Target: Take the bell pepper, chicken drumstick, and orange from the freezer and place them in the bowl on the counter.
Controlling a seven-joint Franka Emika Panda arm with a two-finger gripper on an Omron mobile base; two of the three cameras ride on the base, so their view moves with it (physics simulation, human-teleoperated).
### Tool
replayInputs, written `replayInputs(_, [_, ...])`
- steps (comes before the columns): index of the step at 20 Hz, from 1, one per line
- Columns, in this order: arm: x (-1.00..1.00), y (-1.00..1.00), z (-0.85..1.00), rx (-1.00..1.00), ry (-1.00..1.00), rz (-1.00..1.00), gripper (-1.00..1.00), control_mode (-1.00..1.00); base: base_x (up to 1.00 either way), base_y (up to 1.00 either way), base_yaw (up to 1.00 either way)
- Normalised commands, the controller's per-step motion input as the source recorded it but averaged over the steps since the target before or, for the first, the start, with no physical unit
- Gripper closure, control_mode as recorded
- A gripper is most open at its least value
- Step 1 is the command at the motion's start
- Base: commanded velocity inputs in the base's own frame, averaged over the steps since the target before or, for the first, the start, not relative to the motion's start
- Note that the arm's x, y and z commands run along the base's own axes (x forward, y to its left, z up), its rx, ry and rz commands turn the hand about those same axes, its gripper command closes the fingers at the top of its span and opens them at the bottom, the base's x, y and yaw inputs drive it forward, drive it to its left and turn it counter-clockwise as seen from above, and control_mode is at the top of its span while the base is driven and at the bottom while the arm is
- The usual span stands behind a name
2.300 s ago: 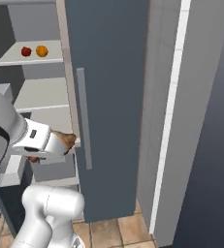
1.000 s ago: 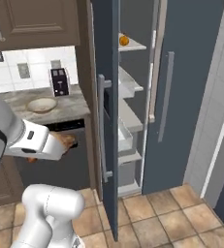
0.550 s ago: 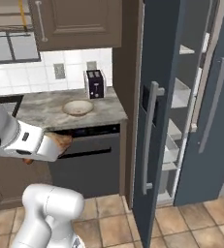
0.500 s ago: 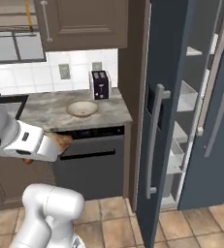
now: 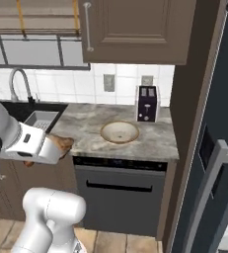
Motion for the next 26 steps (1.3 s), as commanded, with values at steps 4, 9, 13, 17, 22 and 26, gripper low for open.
replayInputs(4, [0.0, 0.0, 0.0, 0.0, 0.0, 0.0, 1.0, 1.0, 0.46, -0.08, 0.31])
replayInputs(9, [0.0, 0.0, 0.0, 0.0, 0.0, 0.0, 1.0, 1.0, 0.25, -0.28, 0.03])
replayInputs(13, [0.0, 0.0, 0.0, 0.0, 0.0, 0.0, 1.0, 1.0, 0.42, -0.31, 0.0])
replayInputs(17, [0.0, 0.0, 0.0, 0.0, 0.0, 0.0, 1.0, 1.0, 0.52, -0.24, 0.0])
replayInputs(22, [0.0, 0.0, 0.0, 0.0, 0.0, 0.0, 1.0, 1.0, 0.53, -0.25, 0.01])
replayInputs(26, [0.0, 0.0, 0.0, 0.0, 0.0, 0.0, 1.0, 1.0, 0.29, -0.41, 0.01])
